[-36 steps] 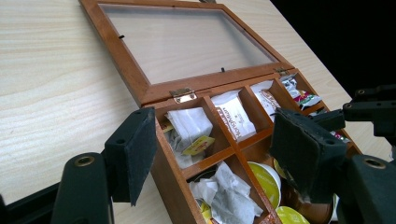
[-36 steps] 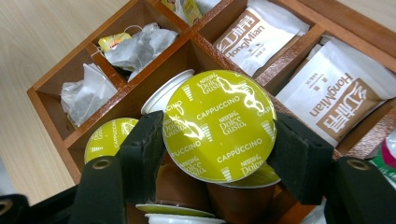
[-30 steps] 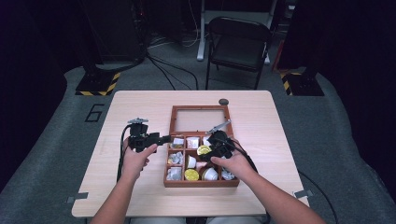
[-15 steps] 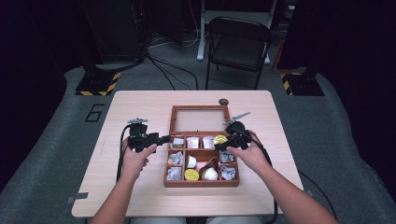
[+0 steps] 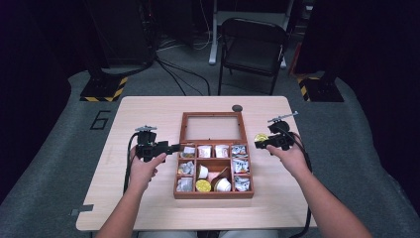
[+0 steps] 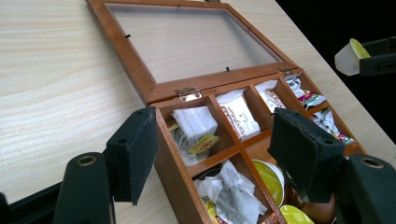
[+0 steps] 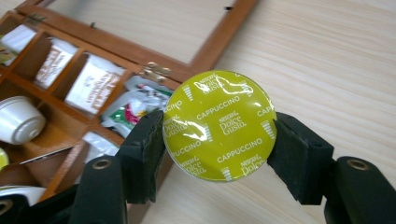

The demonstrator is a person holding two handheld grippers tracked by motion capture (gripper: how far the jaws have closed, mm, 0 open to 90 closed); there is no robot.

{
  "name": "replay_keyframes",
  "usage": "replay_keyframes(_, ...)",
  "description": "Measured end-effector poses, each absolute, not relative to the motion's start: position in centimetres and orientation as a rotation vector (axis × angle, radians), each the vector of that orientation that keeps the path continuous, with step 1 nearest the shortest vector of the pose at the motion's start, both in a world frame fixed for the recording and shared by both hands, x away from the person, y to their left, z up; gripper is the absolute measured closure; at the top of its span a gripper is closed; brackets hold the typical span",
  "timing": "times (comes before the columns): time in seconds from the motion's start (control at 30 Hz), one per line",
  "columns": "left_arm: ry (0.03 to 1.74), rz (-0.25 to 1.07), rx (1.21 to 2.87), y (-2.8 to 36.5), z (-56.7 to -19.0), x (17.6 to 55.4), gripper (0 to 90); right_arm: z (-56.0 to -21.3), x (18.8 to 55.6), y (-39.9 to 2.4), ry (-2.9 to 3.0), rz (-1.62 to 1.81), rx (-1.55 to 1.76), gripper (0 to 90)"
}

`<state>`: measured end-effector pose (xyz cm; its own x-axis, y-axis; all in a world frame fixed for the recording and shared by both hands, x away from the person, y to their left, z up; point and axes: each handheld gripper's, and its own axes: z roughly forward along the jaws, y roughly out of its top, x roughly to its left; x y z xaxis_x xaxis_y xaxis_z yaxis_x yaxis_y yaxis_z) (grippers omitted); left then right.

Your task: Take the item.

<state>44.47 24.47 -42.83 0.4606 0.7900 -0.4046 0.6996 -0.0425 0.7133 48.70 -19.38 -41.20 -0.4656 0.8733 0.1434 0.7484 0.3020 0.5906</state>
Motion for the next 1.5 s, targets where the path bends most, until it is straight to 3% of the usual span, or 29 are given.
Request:
replay_keyframes(0.5, 1.28, 0.121, 1.771, 24.6, -42.9, 44.5, 32.3, -43.2, 49.7, -23.6, 2.256, 0.813, 1.625, 37.7)
replay_keyframes(1.1, 1.286, 0.116, 1.766, 24.6, -43.0, 44.5, 32.4, -47.2, 49.1, -26.0, 2.194, 0.73, 1.761, 37.6)
replay_keyframes(1.5, 1.287, 0.117, 1.77, 24.6, -43.1, 44.5, 32.5, -48.0, 48.9, -27.7, 2.121, 0.681, 1.849, 37.6)
